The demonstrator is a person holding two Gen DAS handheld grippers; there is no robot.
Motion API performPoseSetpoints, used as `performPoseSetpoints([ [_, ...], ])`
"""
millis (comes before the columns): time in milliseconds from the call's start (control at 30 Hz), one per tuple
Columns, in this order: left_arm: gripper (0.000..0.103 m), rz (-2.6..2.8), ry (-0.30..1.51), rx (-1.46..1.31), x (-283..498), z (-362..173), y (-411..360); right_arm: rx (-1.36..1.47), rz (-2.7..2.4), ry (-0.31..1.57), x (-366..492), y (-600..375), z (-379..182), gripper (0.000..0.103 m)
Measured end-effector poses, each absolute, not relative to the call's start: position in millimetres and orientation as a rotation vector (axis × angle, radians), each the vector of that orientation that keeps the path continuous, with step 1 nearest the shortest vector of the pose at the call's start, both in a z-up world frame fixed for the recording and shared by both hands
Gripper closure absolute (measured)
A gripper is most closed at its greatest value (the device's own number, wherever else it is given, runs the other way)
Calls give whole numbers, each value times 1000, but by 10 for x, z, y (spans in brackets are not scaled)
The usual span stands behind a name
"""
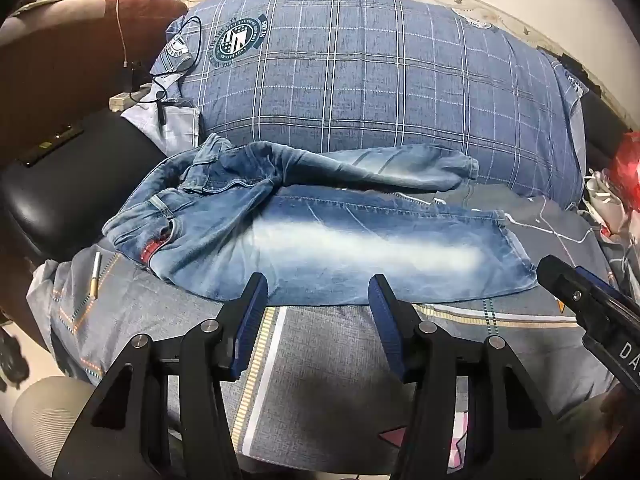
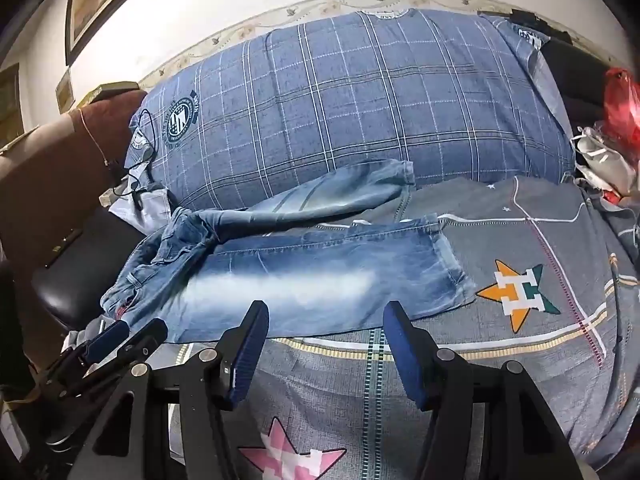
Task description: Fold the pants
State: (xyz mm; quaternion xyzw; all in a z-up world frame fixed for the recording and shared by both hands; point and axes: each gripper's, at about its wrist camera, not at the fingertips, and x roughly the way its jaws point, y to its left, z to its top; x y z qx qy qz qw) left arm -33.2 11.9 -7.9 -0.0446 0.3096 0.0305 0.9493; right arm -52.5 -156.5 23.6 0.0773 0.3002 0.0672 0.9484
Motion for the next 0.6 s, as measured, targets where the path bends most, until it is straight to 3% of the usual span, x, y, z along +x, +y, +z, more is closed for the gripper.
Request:
performPoseSetpoints([
  [600, 50, 68, 610, -98, -361, -57, 125, 148, 108, 618, -510, -1623, 218, 45],
])
